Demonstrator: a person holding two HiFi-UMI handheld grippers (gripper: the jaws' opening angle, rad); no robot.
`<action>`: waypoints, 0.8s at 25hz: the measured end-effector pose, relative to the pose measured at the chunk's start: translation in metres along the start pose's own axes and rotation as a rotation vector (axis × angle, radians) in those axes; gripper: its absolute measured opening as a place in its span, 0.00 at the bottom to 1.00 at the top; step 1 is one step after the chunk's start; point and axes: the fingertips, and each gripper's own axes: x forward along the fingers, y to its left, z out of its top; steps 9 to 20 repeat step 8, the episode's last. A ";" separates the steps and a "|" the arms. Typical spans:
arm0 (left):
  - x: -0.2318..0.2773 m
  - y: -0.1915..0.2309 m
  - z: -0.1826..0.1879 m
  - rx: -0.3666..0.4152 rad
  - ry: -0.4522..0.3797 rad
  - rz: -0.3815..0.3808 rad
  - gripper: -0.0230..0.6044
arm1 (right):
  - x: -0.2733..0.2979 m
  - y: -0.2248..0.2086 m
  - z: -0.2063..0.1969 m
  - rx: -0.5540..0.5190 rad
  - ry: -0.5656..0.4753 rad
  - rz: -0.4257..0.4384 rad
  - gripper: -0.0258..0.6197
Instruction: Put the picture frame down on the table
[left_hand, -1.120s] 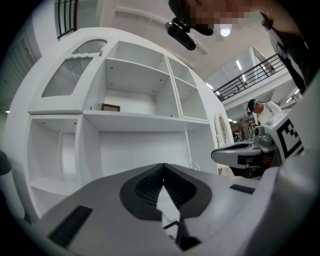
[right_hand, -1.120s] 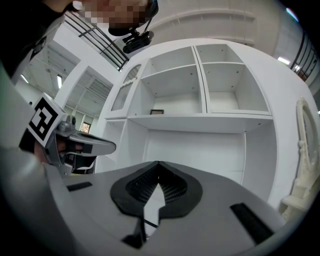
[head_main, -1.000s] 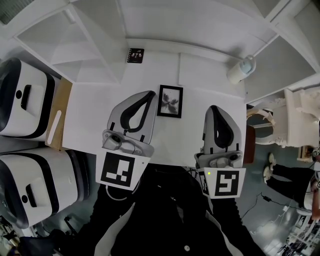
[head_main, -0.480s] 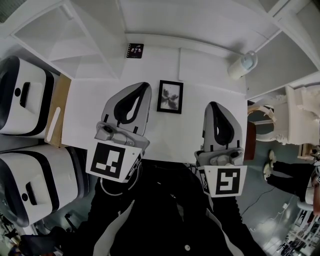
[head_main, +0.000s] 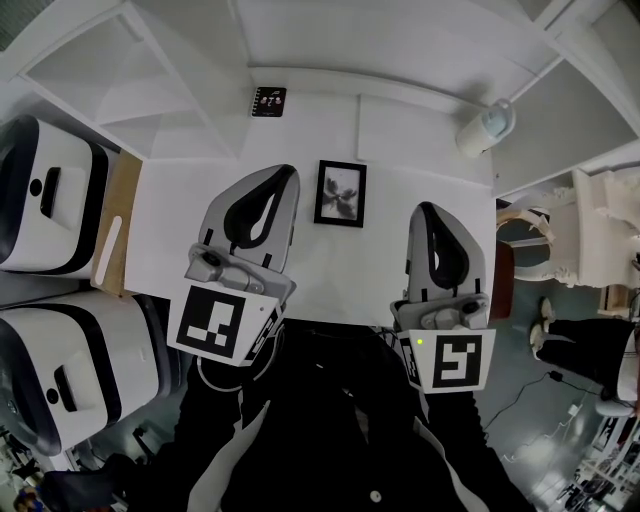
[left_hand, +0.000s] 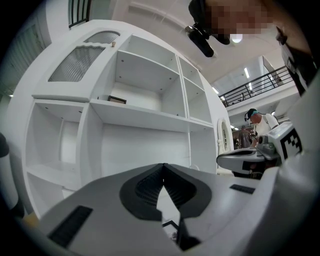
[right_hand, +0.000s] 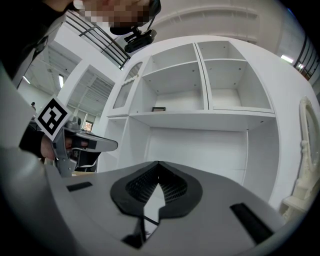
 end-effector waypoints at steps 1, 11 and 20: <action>0.000 0.000 0.000 0.002 0.004 0.001 0.04 | 0.000 0.000 0.000 0.001 0.000 -0.001 0.04; -0.001 0.001 -0.001 -0.004 -0.001 0.007 0.04 | 0.000 -0.001 -0.004 0.004 0.007 0.001 0.04; -0.001 0.001 -0.001 -0.004 -0.001 0.007 0.04 | 0.000 -0.001 -0.004 0.004 0.007 0.001 0.04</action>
